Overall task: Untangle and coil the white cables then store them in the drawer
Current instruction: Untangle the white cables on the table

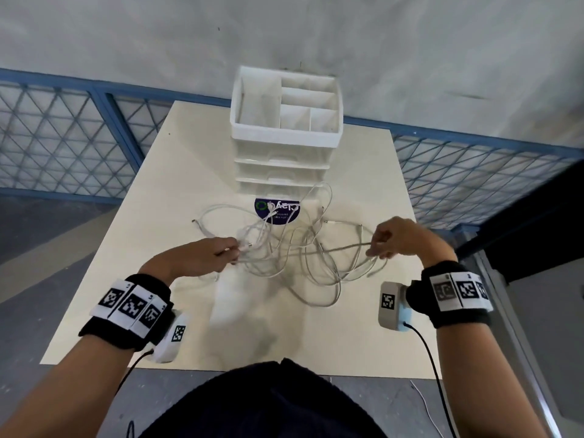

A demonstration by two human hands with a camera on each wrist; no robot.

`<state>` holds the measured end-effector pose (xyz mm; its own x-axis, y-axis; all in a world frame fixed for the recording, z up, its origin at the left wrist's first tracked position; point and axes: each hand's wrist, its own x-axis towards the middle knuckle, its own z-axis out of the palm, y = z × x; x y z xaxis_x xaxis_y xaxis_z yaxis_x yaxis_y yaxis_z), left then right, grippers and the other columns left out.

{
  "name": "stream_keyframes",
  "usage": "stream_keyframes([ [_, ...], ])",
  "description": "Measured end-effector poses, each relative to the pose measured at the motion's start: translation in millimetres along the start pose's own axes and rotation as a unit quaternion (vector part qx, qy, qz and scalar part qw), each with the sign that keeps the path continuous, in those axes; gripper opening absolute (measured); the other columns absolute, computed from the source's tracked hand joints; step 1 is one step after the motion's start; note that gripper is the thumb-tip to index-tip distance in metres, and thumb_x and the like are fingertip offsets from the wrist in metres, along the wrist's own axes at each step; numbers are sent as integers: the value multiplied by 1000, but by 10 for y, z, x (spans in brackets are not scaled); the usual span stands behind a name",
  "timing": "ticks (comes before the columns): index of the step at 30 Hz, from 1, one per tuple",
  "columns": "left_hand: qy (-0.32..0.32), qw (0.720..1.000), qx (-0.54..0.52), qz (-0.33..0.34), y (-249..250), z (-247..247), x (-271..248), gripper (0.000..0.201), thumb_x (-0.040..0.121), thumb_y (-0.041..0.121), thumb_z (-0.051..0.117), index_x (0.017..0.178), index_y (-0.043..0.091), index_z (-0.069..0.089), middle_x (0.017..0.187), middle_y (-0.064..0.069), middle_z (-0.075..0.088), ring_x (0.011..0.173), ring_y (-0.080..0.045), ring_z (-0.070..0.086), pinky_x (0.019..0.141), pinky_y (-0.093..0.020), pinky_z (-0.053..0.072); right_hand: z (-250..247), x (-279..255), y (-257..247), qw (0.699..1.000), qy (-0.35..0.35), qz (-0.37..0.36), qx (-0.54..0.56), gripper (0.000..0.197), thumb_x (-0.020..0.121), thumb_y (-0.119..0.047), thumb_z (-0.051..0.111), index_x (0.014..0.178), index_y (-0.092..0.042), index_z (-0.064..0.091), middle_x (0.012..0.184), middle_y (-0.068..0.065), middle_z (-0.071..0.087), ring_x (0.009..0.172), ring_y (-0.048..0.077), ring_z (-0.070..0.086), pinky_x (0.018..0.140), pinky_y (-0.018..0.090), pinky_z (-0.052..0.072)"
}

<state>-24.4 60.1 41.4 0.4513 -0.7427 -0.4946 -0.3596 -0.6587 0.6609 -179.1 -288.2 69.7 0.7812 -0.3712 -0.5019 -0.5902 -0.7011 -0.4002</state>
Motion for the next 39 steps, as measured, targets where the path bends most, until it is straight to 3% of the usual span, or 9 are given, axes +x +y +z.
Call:
stream_keyframes([
  [3,-40,998,44,-29,38,193,80,23,98,30,37,79,24,46,66,5,47,56,-10,41,49,-16,34,408,35,238,989,-133,69,3,26,73,-29,79,71,-8,64,64,3,63,68,19,61,74,28,53],
  [6,-29,997,73,-30,108,363,166,20,99,31,36,86,19,47,69,14,50,59,-5,46,55,-16,34,755,61,368,982,-160,103,18,40,79,-40,70,80,0,63,73,7,60,79,24,61,85,33,51],
  [9,3,997,71,-20,206,459,233,21,99,29,35,91,13,45,71,16,51,59,0,46,54,-15,32,918,171,430,984,-89,120,97,52,85,-45,61,94,7,63,90,17,62,93,32,65,91,43,52],
  [15,-30,998,32,-48,250,472,301,22,99,31,33,90,15,46,63,1,57,47,-13,45,45,-19,35,991,500,400,975,168,110,95,30,93,-19,54,109,6,57,114,30,60,114,39,52,91,38,37],
  [19,-9,999,30,-36,212,472,339,21,99,30,33,85,18,43,63,1,63,39,-7,48,50,-24,39,1049,727,326,962,179,140,153,47,87,-9,58,126,9,40,130,28,48,121,39,46,95,39,39],
  [25,28,999,-27,-17,164,428,357,21,99,21,35,85,12,48,72,-3,65,60,-16,62,52,-11,41,1005,882,309,967,179,95,156,26,84,-1,54,108,6,63,113,25,65,109,36,59,92,36,43],
  [29,127,987,-99,23,290,320,449,22,100,18,33,89,5,47,86,-3,66,69,-9,63,53,-14,44,651,809,-16,937,207,-15,281,8,84,-14,66,92,-13,66,84,4,68,71,16,64,73,32,50],
  [33,187,948,-242,87,559,230,538,21,101,21,27,85,18,40,82,0,68,61,-4,65,63,-24,46,365,516,-635,915,141,-147,349,5,84,-11,67,85,-11,63,69,0,63,57,5,62,56,15,46],
  [39,252,864,-414,139,834,149,520,18,102,20,25,99,13,41,93,2,65,80,-6,68,69,-18,53,506,189,-1165,893,64,-220,388,5,85,-7,65,85,-10,61,69,5,64,59,10,61,55,18,48],
])
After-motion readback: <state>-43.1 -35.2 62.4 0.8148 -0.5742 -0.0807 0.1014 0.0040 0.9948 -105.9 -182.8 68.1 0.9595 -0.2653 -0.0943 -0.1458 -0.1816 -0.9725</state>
